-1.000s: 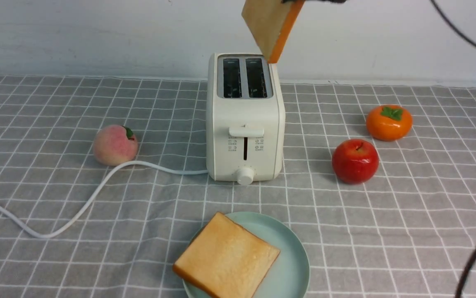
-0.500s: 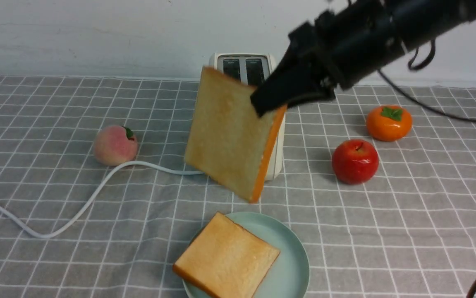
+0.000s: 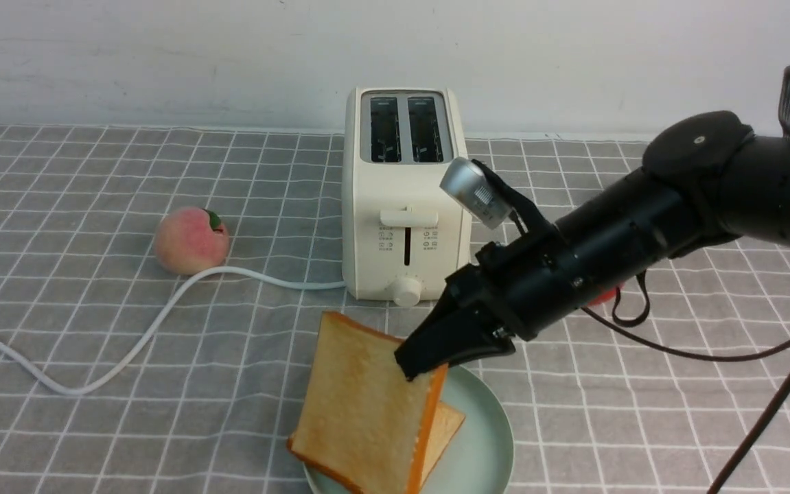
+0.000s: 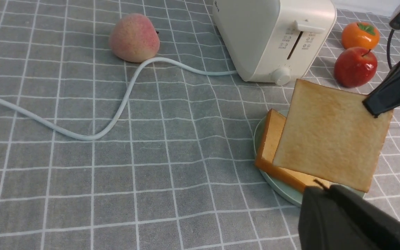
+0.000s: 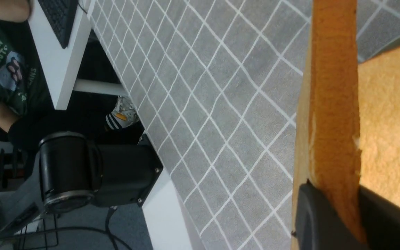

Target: Take toasted bread from bread machine on grey coffee table place on plate.

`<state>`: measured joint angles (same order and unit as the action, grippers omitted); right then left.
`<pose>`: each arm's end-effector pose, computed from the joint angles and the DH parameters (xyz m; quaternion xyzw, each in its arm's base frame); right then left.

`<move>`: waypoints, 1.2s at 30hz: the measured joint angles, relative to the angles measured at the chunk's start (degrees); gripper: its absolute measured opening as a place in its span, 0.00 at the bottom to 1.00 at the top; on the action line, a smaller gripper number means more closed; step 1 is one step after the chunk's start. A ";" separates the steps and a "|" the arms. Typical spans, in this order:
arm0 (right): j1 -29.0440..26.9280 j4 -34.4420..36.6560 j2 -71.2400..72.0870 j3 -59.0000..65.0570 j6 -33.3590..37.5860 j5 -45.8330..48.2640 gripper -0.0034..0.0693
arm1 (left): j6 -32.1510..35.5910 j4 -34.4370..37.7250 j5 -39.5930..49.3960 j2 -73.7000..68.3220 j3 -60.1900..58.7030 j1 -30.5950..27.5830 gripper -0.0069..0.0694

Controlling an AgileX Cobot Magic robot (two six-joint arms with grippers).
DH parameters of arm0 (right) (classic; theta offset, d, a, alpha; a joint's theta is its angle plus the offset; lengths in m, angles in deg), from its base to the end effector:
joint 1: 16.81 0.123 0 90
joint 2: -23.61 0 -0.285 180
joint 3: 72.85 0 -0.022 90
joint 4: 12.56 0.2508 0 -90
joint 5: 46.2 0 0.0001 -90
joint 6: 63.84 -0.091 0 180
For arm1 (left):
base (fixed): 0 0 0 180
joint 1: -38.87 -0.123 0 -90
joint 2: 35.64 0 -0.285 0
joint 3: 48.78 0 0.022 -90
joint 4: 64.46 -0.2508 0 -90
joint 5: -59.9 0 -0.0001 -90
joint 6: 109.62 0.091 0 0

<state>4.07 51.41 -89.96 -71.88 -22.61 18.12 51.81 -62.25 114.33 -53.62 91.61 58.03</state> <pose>0.3214 0.2015 0.2510 -0.2450 0.8425 0.4706 0.0930 0.0115 -0.0070 0.3298 0.0037 0.8290 -0.1990 0.5227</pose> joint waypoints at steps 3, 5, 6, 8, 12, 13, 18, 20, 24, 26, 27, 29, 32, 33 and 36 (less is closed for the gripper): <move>0.00 -0.06 -0.06 0.21 -1.28 -2.43 0.18 | 0.00 0.91 0.00 0.00 0.00 0.00 0.07; 0.00 -0.18 -0.06 0.25 -1.73 -2.98 0.21 | 0.00 1.46 0.00 0.00 0.00 0.00 0.07; 0.00 -0.65 -0.06 0.32 -2.38 -3.34 0.24 | 0.00 1.60 0.00 0.00 0.00 0.00 0.07; 0.00 -1.73 -0.06 0.32 -3.99 -3.53 0.28 | 0.00 1.67 0.00 0.00 0.00 0.00 0.07; 0.00 -5.45 -0.06 0.32 -7.94 -3.64 0.43 | 0.00 1.67 0.00 0.00 0.00 0.00 0.07; -0.08 -6.89 -0.06 0.32 -8.96 -3.64 0.48 | 0.00 1.72 0.00 0.00 0.00 0.00 0.07; -2.79 -14.36 1.21 -2.16 -12.06 -2.71 0.69 | 0.00 2.07 0.00 0.00 0.00 0.00 0.07; -3.75 -16.02 2.54 -3.16 -12.54 -2.24 0.72 | 0.00 2.07 0.00 0.00 0.00 0.00 0.07; -5.87 -21.68 9.00 -6.38 -16.91 -1.22 0.69 | 0.00 2.08 0.00 0.00 0.00 0.00 0.07; -6.19 -24.42 12.93 -7.65 -19.85 -0.77 0.63 | 0.00 2.08 -0.02 0.00 0.00 0.00 0.07; -6.27 -25.85 15.51 -8.21 -21.73 -0.50 0.58 | 0.00 2.08 -0.09 0.00 0.00 0.00 0.07; -6.27 -28.13 21.46 -8.86 -25.23 -0.35 0.48 | 0.00 2.08 -0.66 0.00 -0.08 0.00 0.07; -6.27 -31.18 30.77 -9.26 -29.82 -1.03 0.28 | 0.00 2.12 -3.07 0.00 -1.30 0.00 0.07; -6.27 -32.86 34.14 -9.26 -30.87 -1.67 0.21 | 0.00 2.26 -4.09 0.00 -1.93 0.00 0.07; -6.27 -40.16 44.52 -8.63 -34.34 -3.69 0.05 | 0.00 3.84 -7.92 0.00 -4.19 0.00 0.07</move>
<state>-2.20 11.25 -45.45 -80.51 -56.95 14.43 51.81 -58.41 106.41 -53.62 87.42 58.03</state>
